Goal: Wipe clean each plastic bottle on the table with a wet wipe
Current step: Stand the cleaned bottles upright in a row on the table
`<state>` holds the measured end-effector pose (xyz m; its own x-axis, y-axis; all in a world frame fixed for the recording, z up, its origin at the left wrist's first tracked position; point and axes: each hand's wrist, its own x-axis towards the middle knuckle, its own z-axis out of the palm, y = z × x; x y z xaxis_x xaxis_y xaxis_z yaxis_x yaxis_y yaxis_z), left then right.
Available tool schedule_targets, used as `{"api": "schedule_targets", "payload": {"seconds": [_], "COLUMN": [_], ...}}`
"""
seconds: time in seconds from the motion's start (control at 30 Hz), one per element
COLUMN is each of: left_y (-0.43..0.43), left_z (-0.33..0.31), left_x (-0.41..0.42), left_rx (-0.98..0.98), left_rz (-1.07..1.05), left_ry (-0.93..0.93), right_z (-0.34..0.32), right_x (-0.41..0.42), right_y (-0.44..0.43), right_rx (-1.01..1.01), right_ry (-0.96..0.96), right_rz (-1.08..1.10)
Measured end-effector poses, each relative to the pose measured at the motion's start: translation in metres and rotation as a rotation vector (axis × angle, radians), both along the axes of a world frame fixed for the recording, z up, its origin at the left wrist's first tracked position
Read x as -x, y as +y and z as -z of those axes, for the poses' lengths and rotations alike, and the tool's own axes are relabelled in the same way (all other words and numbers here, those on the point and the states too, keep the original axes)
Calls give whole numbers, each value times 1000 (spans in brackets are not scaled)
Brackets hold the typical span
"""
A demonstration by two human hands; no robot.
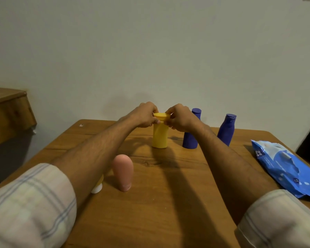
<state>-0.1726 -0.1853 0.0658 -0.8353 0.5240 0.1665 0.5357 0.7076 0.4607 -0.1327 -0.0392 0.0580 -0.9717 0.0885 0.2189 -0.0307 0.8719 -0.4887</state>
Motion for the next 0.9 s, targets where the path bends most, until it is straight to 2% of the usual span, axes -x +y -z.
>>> {"api": "schedule_targets", "payload": {"seconds": [0.43, 0.57, 0.7, 0.8, 0.9], "left_y": [-14, -34, -63, -81, -90], "left_z": [-10, -25, -42, -48, -45], "left_x": [-6, -15, -31, -51, -64], "left_rx": [46, 90, 207, 364, 554], "left_rz": [-55, -37, 53, 102, 121], "left_ry": [16, 30, -103, -258, -381], "right_z": [-2, -16, -40, -55, -56], "right_x": [2, -9, -34, -60, -71], "right_y": [0, -2, -22, -48, -68], "right_rx": [15, 66, 84, 205, 155], "right_ry": [-38, 53, 144, -99, -368], "right_rz": [41, 84, -7, -221, -342]}}
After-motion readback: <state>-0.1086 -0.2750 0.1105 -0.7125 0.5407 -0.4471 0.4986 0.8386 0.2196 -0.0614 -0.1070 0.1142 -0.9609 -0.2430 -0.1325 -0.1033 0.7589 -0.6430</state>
